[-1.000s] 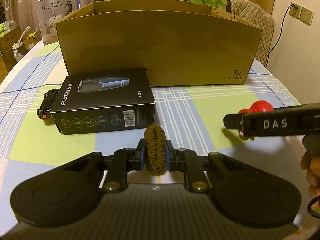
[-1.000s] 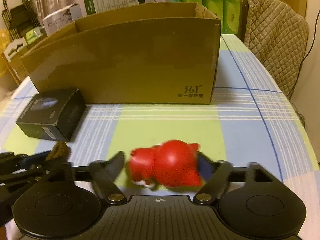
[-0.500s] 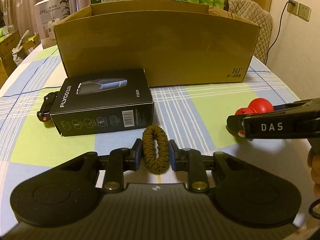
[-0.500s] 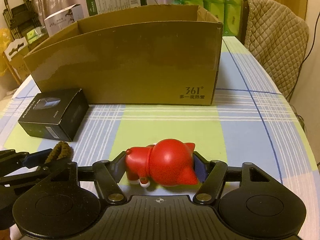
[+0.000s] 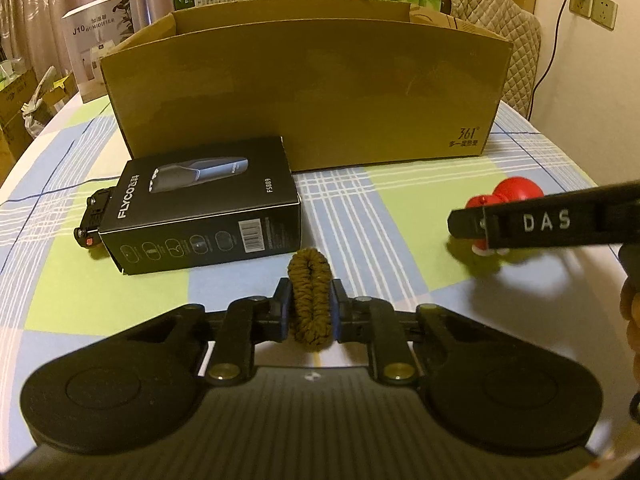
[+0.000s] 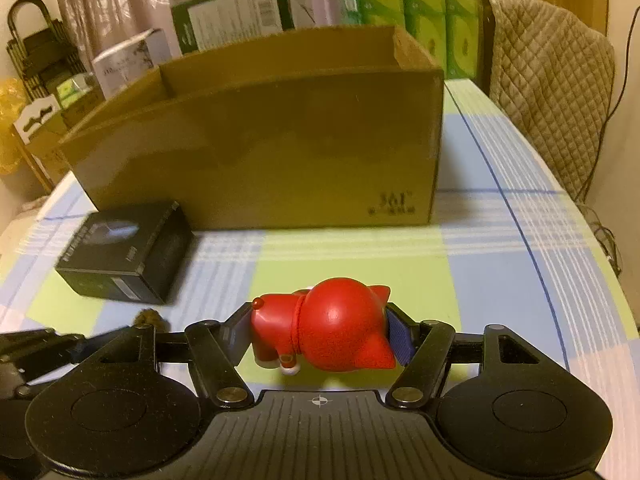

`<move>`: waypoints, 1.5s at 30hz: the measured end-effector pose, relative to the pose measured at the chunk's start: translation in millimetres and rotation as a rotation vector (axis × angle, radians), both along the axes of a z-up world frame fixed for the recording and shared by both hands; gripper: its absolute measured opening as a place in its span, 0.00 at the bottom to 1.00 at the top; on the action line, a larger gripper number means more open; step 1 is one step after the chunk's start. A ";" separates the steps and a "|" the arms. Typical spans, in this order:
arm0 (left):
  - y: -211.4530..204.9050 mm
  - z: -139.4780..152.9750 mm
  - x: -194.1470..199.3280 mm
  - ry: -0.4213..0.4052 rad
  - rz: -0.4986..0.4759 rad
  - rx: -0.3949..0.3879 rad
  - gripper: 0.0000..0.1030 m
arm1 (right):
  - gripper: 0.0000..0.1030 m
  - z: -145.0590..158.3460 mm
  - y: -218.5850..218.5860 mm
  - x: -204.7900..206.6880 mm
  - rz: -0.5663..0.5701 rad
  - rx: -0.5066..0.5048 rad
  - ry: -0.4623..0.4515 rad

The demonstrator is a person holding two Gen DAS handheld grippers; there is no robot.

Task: Organize objects
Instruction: 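Carry both items over the box and open the left gripper inside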

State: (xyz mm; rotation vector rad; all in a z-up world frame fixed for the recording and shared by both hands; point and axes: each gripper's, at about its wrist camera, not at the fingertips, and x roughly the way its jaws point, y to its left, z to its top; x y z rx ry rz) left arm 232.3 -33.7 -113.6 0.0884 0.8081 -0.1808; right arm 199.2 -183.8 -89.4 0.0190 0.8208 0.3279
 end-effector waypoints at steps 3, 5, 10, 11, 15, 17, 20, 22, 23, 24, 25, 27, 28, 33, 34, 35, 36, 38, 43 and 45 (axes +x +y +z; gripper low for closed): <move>2.1 3.1 -1.4 -0.007 0.007 -0.007 0.14 | 0.62 11.9 4.8 -2.9 0.007 0.012 -0.025; 3.2 7.8 -2.8 -0.018 0.011 -0.006 0.14 | 0.62 19.7 6.2 -4.2 0.006 0.021 -0.043; 5.9 29.7 -4.0 -0.046 0.022 -0.029 0.14 | 0.62 41.3 0.7 -7.4 -0.018 0.053 -0.084; 5.8 35.0 -4.2 -0.056 0.020 -0.029 0.14 | 0.62 47.5 -1.6 -8.6 -0.024 0.059 -0.097; 11.9 56.9 -2.2 -0.094 0.053 -0.049 0.14 | 0.62 66.1 -5.0 -11.6 -0.031 0.069 -0.136; 15.9 69.9 -1.9 -0.117 0.067 -0.063 0.14 | 0.62 75.0 -4.2 -13.5 -0.026 0.066 -0.159; 17.3 88.3 -2.1 -0.146 0.071 -0.074 0.14 | 0.62 86.0 -1.9 -14.9 -0.021 0.067 -0.187; 17.1 99.8 -0.7 -0.166 0.067 -0.080 0.14 | 0.62 92.2 0.3 -15.0 -0.015 0.071 -0.203; 17.4 105.6 1.0 -0.176 0.065 -0.081 0.14 | 0.62 95.7 1.2 -14.8 -0.013 0.071 -0.211; 17.2 111.9 3.6 -0.188 0.061 -0.082 0.14 | 0.62 98.4 1.9 -14.6 -0.012 0.072 -0.218; 17.6 117.9 7.0 -0.201 0.060 -0.083 0.14 | 0.62 101.0 3.0 -14.1 -0.011 0.072 -0.224; 19.7 127.9 14.3 -0.220 0.059 -0.085 0.14 | 0.62 105.9 6.5 -11.3 -0.008 0.072 -0.236; 20.7 132.6 18.1 -0.228 0.059 -0.087 0.14 | 0.62 107.7 7.4 -9.3 -0.009 0.077 -0.240; 24.4 148.3 34.6 -0.242 0.059 -0.096 0.14 | 0.62 118.4 12.7 5.3 -0.015 0.090 -0.264; 25.2 150.6 38.4 -0.242 0.061 -0.101 0.14 | 0.62 120.3 14.7 8.9 -0.014 0.091 -0.270; 25.7 152.5 41.6 -0.242 0.060 -0.110 0.14 | 0.62 121.0 15.8 12.2 -0.014 0.093 -0.273; 26.5 153.8 44.7 -0.242 0.060 -0.117 0.14 | 0.62 121.8 17.1 16.0 -0.014 0.097 -0.274; 27.2 156.6 52.0 -0.245 0.060 -0.121 0.14 | 0.62 123.2 20.5 24.7 -0.015 0.101 -0.276; 29.3 157.7 70.0 -0.237 0.061 -0.130 0.14 | 0.62 122.5 26.8 44.4 -0.028 0.108 -0.278; 29.9 156.9 78.3 -0.228 0.062 -0.134 0.14 | 0.62 121.6 30.7 52.1 -0.027 0.103 -0.280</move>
